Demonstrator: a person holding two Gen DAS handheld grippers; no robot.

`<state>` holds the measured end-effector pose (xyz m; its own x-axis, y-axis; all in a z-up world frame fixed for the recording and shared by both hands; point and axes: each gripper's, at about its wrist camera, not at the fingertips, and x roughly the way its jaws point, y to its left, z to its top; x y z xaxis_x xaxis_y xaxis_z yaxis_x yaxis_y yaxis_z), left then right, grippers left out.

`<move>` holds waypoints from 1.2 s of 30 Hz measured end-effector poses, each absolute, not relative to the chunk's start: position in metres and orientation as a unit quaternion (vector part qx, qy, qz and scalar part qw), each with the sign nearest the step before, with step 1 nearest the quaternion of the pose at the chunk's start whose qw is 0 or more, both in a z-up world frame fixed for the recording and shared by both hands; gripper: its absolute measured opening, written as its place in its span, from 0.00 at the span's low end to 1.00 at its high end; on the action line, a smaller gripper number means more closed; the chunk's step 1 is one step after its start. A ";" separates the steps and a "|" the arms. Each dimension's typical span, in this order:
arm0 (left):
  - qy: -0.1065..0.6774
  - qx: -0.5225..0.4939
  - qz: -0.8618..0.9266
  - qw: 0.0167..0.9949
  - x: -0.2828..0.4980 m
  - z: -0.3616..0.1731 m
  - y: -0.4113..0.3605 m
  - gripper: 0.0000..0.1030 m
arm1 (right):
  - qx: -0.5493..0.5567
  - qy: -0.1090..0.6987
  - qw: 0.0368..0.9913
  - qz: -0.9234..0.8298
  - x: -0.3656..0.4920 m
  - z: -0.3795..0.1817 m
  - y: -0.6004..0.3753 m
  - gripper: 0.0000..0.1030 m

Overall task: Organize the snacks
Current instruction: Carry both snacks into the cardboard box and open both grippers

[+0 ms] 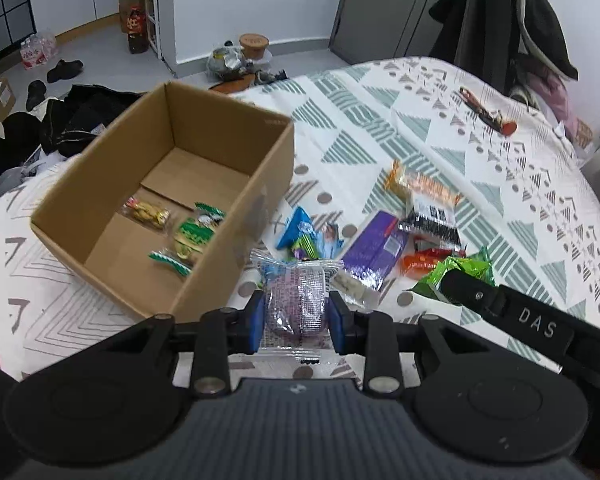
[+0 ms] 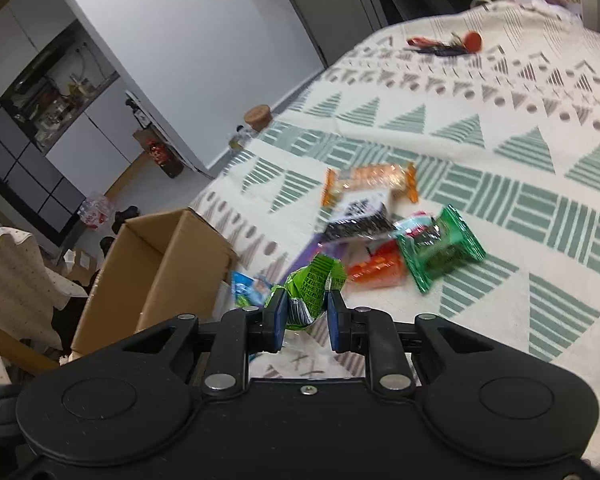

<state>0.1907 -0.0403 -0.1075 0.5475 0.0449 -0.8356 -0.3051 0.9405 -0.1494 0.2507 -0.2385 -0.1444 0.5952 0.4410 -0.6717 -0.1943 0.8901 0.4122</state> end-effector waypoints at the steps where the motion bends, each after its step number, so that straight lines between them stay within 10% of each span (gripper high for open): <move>1: 0.462 -0.142 0.102 0.869 0.190 -0.105 -0.038 0.31 | 0.148 0.409 0.882 0.182 0.249 -0.141 -0.236 0.20; 36: 0.426 -0.220 0.154 0.864 0.188 -0.078 0.085 0.31 | 0.099 0.374 0.888 0.249 0.237 -0.099 -0.119 0.20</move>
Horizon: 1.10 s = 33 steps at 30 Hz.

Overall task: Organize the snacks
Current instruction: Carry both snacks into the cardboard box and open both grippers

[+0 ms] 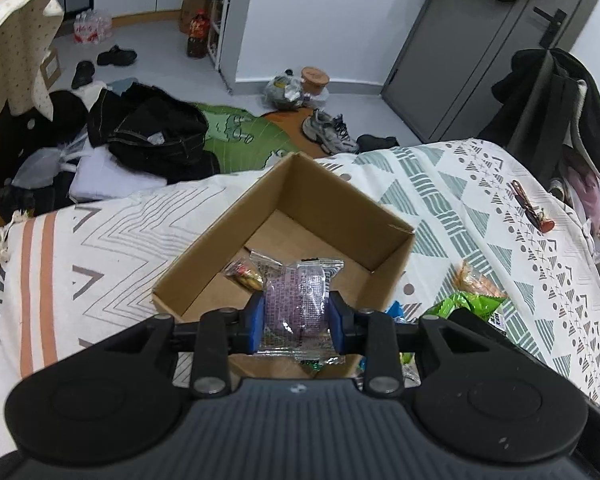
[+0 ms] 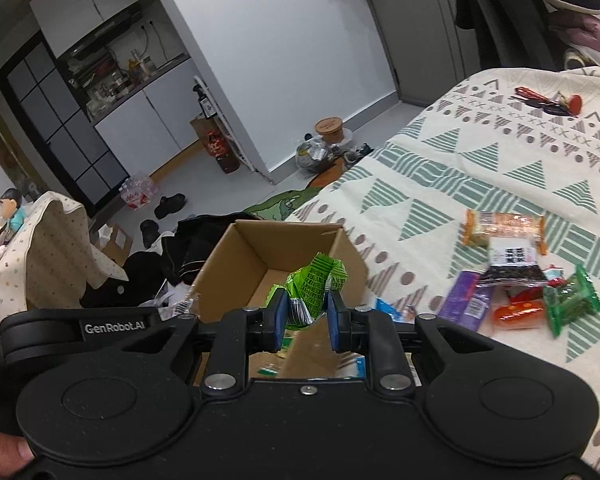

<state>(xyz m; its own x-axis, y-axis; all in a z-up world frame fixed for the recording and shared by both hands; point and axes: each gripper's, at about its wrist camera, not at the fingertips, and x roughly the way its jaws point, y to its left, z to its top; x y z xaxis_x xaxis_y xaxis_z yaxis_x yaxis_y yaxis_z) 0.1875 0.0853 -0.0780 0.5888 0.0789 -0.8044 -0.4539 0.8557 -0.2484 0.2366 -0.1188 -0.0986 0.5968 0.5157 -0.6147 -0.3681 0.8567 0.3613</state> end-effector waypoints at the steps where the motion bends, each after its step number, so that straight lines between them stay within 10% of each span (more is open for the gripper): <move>1: 0.430 -0.224 0.154 0.861 0.188 -0.080 0.089 0.31 | 0.098 0.375 0.887 0.251 0.237 -0.098 -0.115 0.20; 13: 0.427 -0.237 0.182 0.853 0.180 -0.076 0.124 0.46 | 0.094 0.390 0.870 0.288 0.236 -0.097 -0.078 0.22; 22: 0.420 -0.234 0.212 0.851 0.173 -0.073 0.130 0.75 | 0.090 0.395 0.869 0.284 0.232 -0.095 -0.082 0.50; 33: 0.423 -0.218 0.193 0.858 0.174 -0.071 0.100 0.82 | 0.087 0.394 0.883 0.240 0.226 -0.098 -0.127 0.66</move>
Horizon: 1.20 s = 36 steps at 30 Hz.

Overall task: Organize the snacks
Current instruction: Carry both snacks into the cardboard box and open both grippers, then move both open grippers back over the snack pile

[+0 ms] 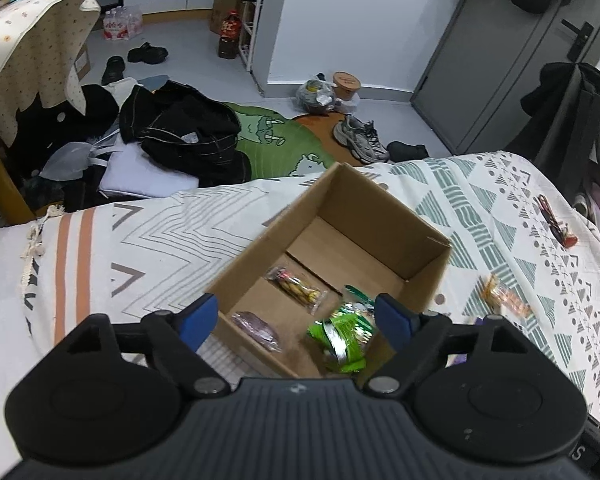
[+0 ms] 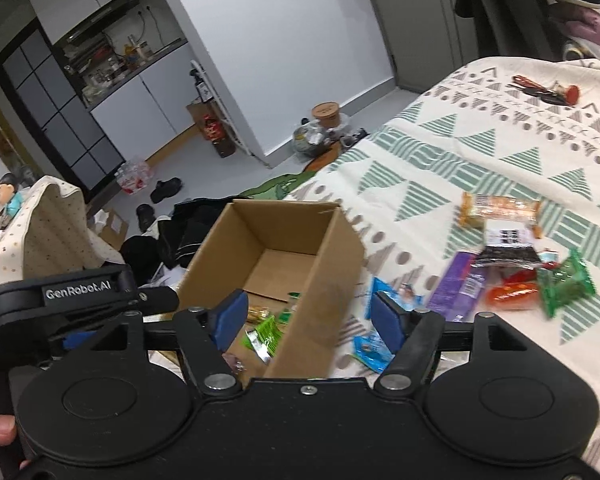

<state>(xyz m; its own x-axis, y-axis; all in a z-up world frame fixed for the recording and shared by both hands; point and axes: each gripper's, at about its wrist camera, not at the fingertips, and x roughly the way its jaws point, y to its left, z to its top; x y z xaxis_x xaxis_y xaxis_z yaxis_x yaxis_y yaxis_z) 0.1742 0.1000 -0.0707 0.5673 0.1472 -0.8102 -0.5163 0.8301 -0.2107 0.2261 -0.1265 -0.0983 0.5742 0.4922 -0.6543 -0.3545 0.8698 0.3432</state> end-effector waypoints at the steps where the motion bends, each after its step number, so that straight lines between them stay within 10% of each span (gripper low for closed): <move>1: 0.423 -0.216 0.191 0.859 0.175 -0.070 0.096 0.82 | 0.087 0.394 0.884 0.238 0.226 -0.099 -0.130 0.68; 36: 0.443 -0.161 0.122 0.873 0.192 -0.078 -0.031 0.83 | 0.111 0.373 0.910 0.146 0.226 -0.115 -0.271 0.92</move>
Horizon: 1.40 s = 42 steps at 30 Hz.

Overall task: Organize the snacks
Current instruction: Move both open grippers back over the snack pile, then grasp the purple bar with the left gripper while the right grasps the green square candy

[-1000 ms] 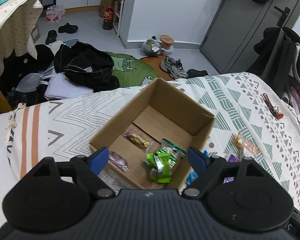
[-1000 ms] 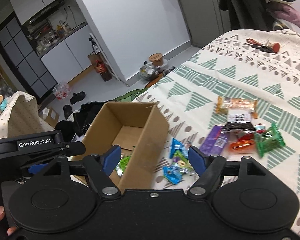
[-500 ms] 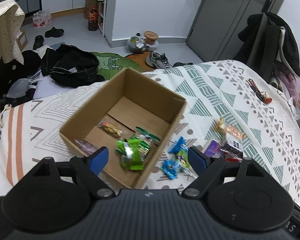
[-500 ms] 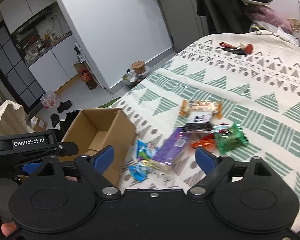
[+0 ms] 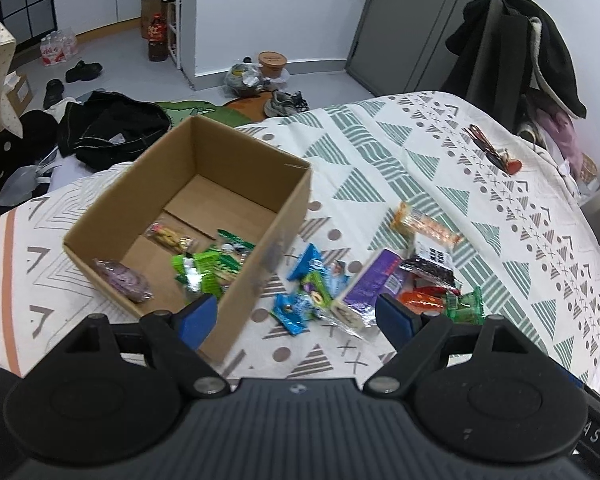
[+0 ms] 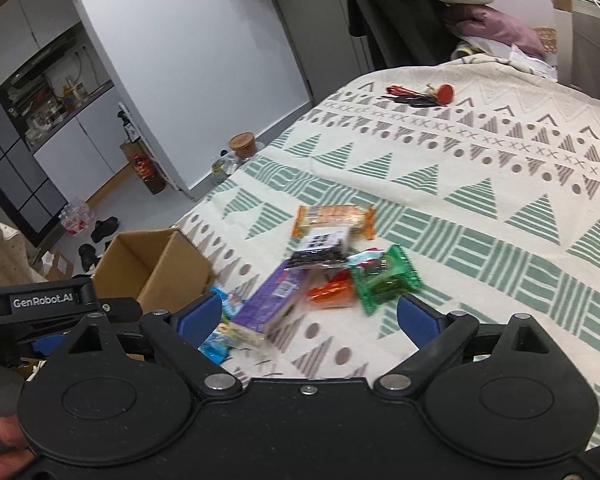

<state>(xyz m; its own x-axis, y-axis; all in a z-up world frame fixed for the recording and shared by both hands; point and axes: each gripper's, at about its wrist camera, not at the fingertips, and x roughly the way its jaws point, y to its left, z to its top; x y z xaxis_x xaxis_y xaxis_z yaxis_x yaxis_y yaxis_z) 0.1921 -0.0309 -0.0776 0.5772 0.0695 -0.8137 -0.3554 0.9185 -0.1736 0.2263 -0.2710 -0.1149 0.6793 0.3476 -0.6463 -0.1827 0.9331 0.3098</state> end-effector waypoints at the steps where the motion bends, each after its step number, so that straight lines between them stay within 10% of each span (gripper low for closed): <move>1: 0.443 -0.159 0.120 0.874 0.193 -0.078 -0.034 0.83 | 0.112 0.374 0.909 0.143 0.228 -0.116 -0.275 0.92; 42: 0.534 -0.112 0.070 0.835 0.303 -0.178 -0.089 0.68 | 0.174 0.423 0.885 0.092 0.322 -0.208 -0.310 0.75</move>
<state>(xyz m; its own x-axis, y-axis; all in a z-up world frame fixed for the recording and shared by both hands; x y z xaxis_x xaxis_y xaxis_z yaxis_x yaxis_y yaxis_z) 0.3028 -0.0893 -0.1782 0.4201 -0.0023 -0.9075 -0.2359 0.9653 -0.1117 0.3221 -0.3101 -0.2082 0.6257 0.3100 -0.7159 -0.0156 0.9224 0.3858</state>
